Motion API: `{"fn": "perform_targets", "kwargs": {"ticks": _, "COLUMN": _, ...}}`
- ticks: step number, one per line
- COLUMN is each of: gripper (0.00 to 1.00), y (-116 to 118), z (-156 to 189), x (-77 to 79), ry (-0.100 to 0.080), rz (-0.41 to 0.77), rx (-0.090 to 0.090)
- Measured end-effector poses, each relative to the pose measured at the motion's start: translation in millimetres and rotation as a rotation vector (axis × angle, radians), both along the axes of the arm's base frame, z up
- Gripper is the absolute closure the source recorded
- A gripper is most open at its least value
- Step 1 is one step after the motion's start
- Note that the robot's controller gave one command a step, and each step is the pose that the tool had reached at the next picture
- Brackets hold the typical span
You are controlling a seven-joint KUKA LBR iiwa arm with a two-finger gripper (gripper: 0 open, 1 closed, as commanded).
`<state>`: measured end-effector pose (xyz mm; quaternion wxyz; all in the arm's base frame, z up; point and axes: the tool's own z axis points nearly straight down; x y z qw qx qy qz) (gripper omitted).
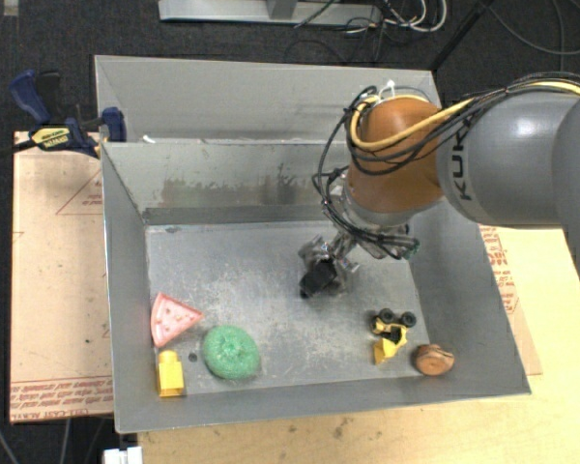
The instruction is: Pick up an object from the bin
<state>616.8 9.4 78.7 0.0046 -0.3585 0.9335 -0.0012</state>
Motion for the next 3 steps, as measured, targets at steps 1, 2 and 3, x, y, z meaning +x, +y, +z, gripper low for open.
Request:
{"fn": "perform_targets", "kwargs": {"ticks": 1, "gripper": 1.00, "y": 1, "z": 12, "x": -3.5, "ry": 0.013, "rz": 0.000, "rx": 0.001}}
{"fn": "perform_targets", "kwargs": {"ticks": 2, "gripper": 1.00, "y": 1, "z": 33, "x": -2.5, "ry": 0.010, "rz": 0.000, "rx": 0.001}}
{"fn": "perform_targets", "kwargs": {"ticks": 3, "gripper": 1.00, "y": 1, "z": 46, "x": -1.0, "ry": 0.003, "rz": -0.001, "rx": 0.001}}
